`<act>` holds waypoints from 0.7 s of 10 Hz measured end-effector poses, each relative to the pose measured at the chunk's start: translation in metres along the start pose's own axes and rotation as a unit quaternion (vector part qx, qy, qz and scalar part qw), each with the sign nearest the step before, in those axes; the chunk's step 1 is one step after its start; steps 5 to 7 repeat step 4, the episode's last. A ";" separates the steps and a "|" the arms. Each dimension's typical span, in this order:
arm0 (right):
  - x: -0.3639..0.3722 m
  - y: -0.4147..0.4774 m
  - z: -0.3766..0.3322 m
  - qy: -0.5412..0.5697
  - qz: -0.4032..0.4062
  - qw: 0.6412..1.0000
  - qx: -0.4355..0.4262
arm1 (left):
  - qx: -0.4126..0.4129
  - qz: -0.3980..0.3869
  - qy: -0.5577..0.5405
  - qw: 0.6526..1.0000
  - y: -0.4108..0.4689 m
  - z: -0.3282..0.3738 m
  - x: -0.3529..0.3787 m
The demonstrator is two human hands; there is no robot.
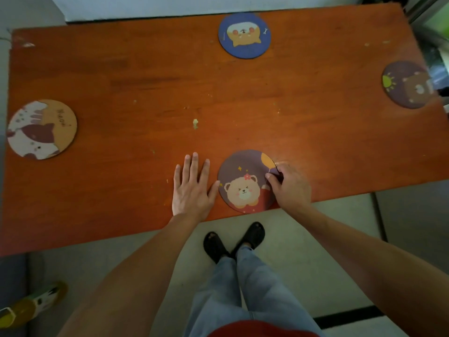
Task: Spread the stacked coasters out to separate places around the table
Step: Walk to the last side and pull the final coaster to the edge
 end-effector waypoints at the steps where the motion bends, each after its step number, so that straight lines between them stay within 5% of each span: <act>1: -0.001 0.002 0.003 0.034 0.015 0.999 0.018 | 0.000 -0.006 0.007 1.000 0.002 -0.003 0.002; 7: -0.008 0.007 0.000 -0.016 0.002 0.999 0.032 | -0.002 -0.005 0.014 1.000 0.000 -0.002 -0.001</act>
Point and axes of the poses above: each hand's wrist, its own y-axis towards the middle knuckle, its own x-axis out of the palm, z = x × y, the point moved 10 cm from there along y, towards the middle knuckle, and after that the axes turned 7 degrees about x, right-handed, at the moved point
